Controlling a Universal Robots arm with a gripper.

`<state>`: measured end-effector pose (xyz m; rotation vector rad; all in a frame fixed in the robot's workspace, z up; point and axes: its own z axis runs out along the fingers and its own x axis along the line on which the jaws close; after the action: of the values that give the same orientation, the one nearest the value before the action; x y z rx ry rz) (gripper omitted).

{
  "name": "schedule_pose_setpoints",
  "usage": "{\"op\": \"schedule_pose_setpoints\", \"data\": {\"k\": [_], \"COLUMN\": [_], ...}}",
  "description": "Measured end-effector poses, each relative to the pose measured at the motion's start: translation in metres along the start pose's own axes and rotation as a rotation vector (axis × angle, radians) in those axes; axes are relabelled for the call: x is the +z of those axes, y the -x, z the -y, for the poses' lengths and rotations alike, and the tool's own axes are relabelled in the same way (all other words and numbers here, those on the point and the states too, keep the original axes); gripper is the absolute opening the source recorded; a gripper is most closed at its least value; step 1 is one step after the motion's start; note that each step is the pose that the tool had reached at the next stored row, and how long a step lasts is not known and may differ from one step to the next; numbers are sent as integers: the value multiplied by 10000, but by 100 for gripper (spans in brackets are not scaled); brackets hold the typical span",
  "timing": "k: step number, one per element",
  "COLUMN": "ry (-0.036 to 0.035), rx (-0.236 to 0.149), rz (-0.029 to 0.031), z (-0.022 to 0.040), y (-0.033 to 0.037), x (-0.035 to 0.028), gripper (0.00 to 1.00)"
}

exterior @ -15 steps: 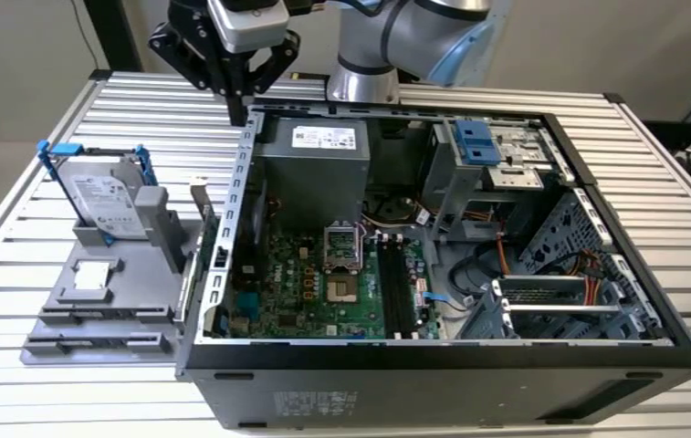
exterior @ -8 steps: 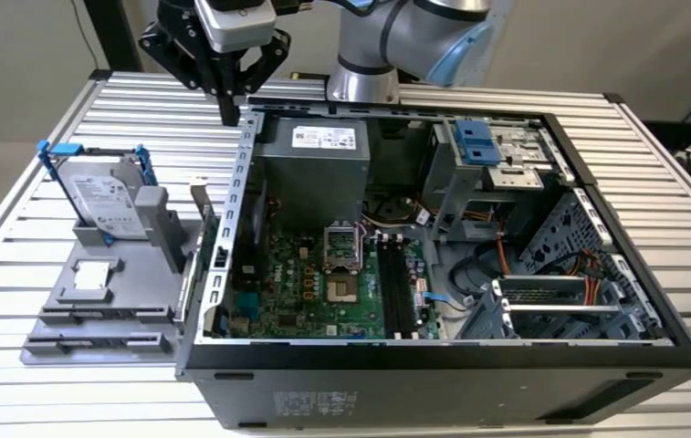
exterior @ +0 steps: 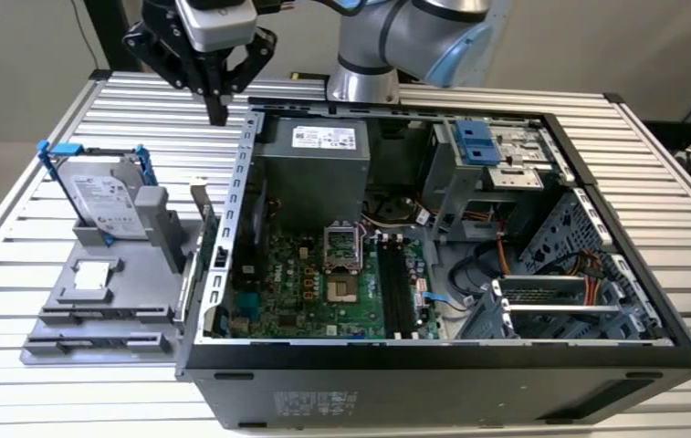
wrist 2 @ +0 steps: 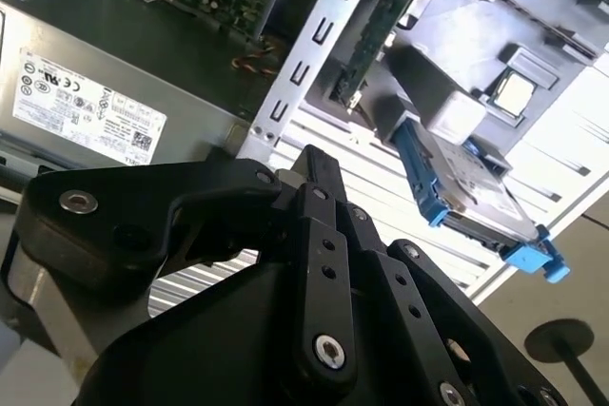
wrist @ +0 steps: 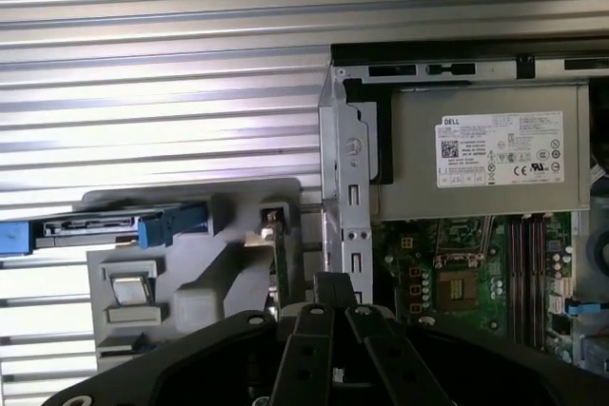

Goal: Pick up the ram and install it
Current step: 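Reach for the ram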

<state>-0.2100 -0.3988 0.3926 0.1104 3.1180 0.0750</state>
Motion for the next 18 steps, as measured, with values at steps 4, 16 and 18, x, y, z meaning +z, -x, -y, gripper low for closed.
{"op": "schedule_pose_setpoints", "data": {"k": [4,16,18], "ry": [0,0,0], "rx": [0,-1,0], "rz": [-1,0,0], "z": [4,17,20], "y": [-56,-244,-279], "x": [-2,-5,-6], "gripper": [0,0,0]}}
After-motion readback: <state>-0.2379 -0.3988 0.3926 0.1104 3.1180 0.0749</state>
